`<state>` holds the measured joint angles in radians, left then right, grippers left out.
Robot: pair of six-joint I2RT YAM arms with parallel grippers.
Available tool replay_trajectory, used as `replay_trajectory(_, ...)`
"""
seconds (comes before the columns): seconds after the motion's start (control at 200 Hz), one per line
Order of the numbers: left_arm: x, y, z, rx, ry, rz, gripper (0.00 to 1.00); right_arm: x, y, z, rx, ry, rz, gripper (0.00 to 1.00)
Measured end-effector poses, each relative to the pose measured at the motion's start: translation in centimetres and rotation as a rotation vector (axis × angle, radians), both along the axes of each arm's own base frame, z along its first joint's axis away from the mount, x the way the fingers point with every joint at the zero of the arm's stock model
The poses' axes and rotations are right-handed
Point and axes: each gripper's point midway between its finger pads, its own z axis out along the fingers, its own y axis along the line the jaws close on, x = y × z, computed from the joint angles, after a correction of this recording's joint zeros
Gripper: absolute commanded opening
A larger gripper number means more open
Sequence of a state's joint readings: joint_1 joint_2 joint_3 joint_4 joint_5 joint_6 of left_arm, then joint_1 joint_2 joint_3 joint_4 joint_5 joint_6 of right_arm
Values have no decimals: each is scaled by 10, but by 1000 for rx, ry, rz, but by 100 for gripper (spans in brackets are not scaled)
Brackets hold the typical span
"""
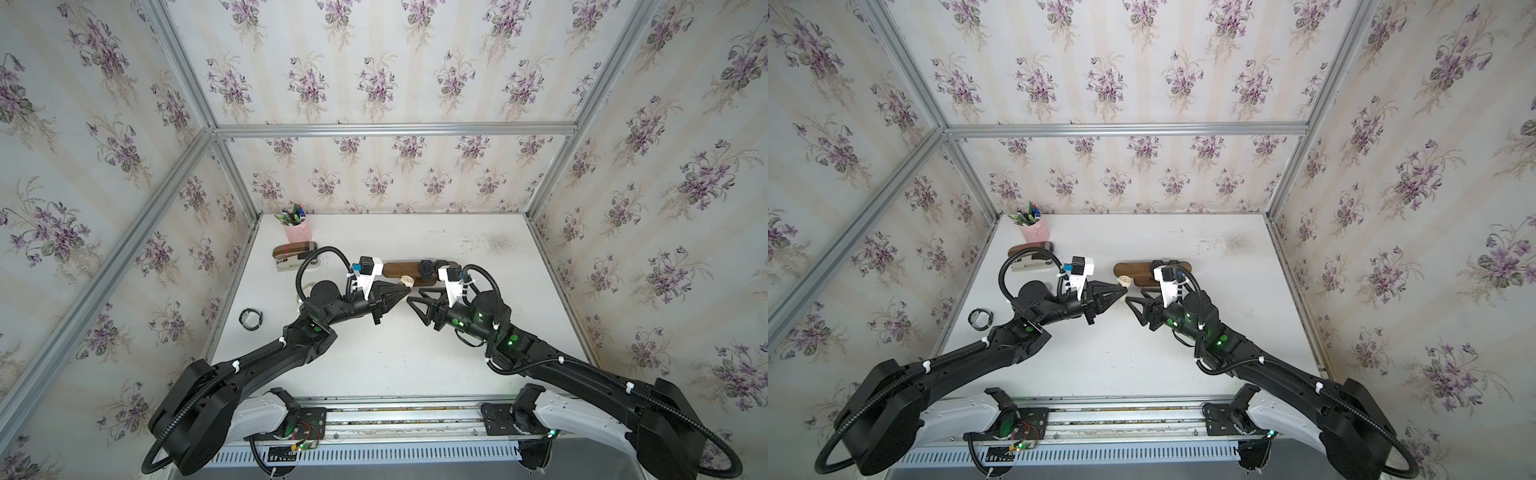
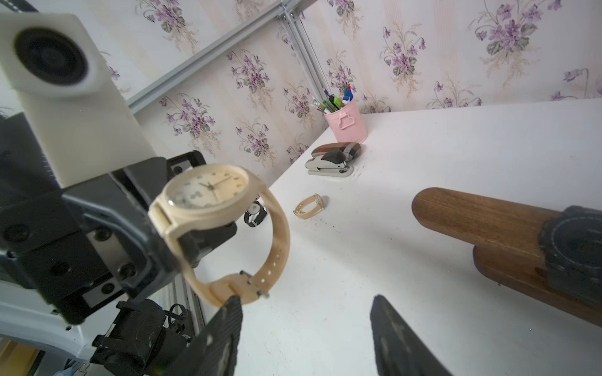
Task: Place watch on stand
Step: Pick up the watch at the center of the board.
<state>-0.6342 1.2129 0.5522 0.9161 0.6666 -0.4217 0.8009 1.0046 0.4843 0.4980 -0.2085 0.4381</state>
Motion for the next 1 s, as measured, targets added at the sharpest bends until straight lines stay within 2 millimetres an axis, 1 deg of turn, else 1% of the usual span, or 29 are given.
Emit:
replay_trajectory(0.115, -9, -3, 9, -26, -20, -42, 2, -8, 3, 7, 34, -33, 29, 61)
replay_trajectory(0.34, -30, -11, 21, -41, -50, -125, 2, -9, 9, 18, 68, -85, 42, 59)
replay_trajectory(0.405, -34, -12, 22, -39, -59, -139, 2, -9, 9, 22, 77, -98, 43, 58)
replay_trajectory(0.595, -37, -11, 24, -36, -71, -147, 2, -12, 7, 27, 90, -146, 46, 58)
replay_trajectory(0.739, -40, -14, 16, -20, -58, -181, 2, -20, 7, 25, 96, -167, 79, 57)
replay_trajectory(0.804, -42, -15, 14, -16, -54, -197, 2, -20, 7, 28, 102, -184, 83, 50)
replay_trajectory(0.904, -45, -17, 15, -18, -54, -221, 2, -21, 8, 32, 118, -200, 85, 44)
replay_trajectory(0.964, -49, -18, 14, -15, -55, -239, 2, -20, 9, 34, 126, -208, 85, 36)
replay_trajectory(0.999, -50, -19, 14, -14, -54, -241, 2, -19, 10, 33, 129, -211, 85, 33)
